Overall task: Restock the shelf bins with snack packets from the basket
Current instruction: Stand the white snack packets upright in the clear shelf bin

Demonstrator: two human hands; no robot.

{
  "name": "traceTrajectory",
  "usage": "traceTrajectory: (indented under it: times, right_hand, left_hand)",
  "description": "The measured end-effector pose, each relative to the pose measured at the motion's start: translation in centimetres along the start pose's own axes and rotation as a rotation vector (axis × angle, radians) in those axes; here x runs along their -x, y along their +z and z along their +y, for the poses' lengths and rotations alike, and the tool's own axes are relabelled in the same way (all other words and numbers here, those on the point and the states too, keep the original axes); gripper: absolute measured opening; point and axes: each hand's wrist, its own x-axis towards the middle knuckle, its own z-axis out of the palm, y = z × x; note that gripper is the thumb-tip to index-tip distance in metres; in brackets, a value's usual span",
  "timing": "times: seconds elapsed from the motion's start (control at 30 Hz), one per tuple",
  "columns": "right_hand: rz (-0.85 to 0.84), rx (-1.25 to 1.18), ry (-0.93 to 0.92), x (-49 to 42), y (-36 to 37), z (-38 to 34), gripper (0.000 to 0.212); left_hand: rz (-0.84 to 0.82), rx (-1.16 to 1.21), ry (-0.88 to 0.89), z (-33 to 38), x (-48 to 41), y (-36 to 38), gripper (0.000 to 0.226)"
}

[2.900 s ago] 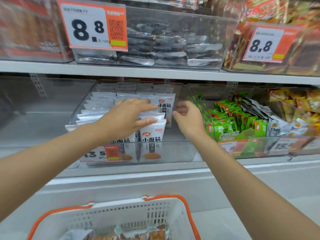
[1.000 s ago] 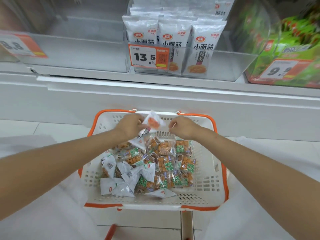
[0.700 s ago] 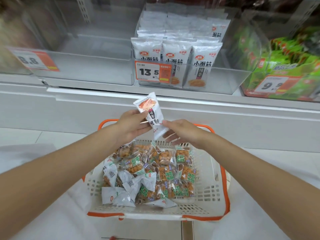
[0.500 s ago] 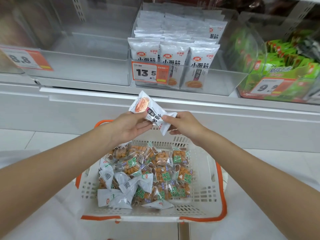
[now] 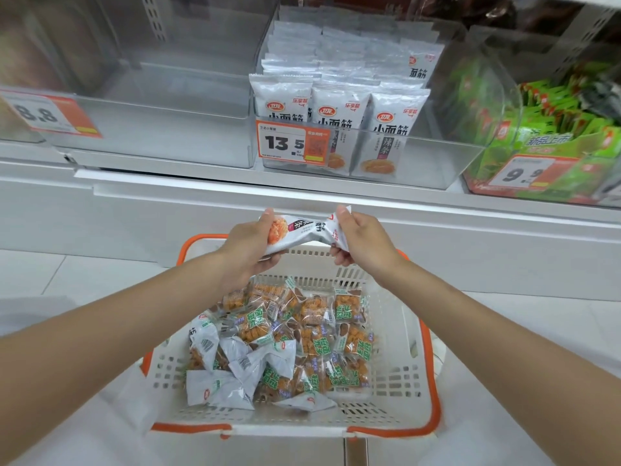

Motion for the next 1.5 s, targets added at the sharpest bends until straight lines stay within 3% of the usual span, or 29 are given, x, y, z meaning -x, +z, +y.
traceTrajectory:
  times: [0.13,0.23,0.5,0.67,0.8,0.87,0.93,1.0,1.13,1.23,1.37,1.5]
  right_hand:
    - [0.208,0.110,-0.142,0.0,0.7,0.8,0.050]
    - [0.204,0.090,-0.215,0.1,0.0,0.5,0.045]
    - [0.229,0.071,-0.296,0.4,-0.1,0.9,0.047]
    - [0.168,0.151,-0.349,-0.2,-2.9,0.0,0.048]
    - [-0.081,0.310,-0.374,0.5,-3.4,-0.7,0.048]
    - [-0.142,0.332,-0.394,0.7,-3.4,-1.3,0.047]
    - [-0.143,0.349,-0.418,0.7,-3.6,-1.7,0.049]
    - [-0.083,0.420,-0.459,0.5,-4.0,-1.7,0.052]
    - [0.047,0.610,-0.532,-0.1,-4.5,-1.2,0.054]
    - [0.049,0.640,-0.559,-0.2,-4.7,-1.0,0.056]
    - [0.035,0.584,-0.572,-0.2,-5.0,-1.1,0.059]
    - [0.001,0.574,-0.547,-0.5,-5.2,-1.3,0.057]
  left_hand:
    - [0.169,-0.168,0.219,-0.8,0.0,0.5,0.053]
    - [0.267,-0.243,0.371,-0.8,-0.4,0.1,0.059]
    - [0.291,-0.242,0.482,-1.5,-0.5,0.2,0.054]
    - [0.063,-0.383,0.469,0.0,-0.8,-0.8,0.052]
    - [-0.377,-0.585,0.567,1.4,0.6,-1.0,0.088]
    - [-0.563,-0.634,0.509,1.3,1.4,-0.5,0.083]
    - [-0.654,-0.614,0.384,1.0,2.0,0.2,0.063]
    - [-0.665,-0.622,0.302,0.6,2.6,1.0,0.048]
    - [-0.631,-0.544,0.250,0.2,3.1,1.9,0.057]
    - [-0.628,-0.548,0.241,0.0,3.1,2.1,0.053]
    - [-0.618,-0.597,0.258,0.1,2.7,2.2,0.032]
    - [-0.624,-0.587,0.255,0.2,2.7,2.3,0.037]
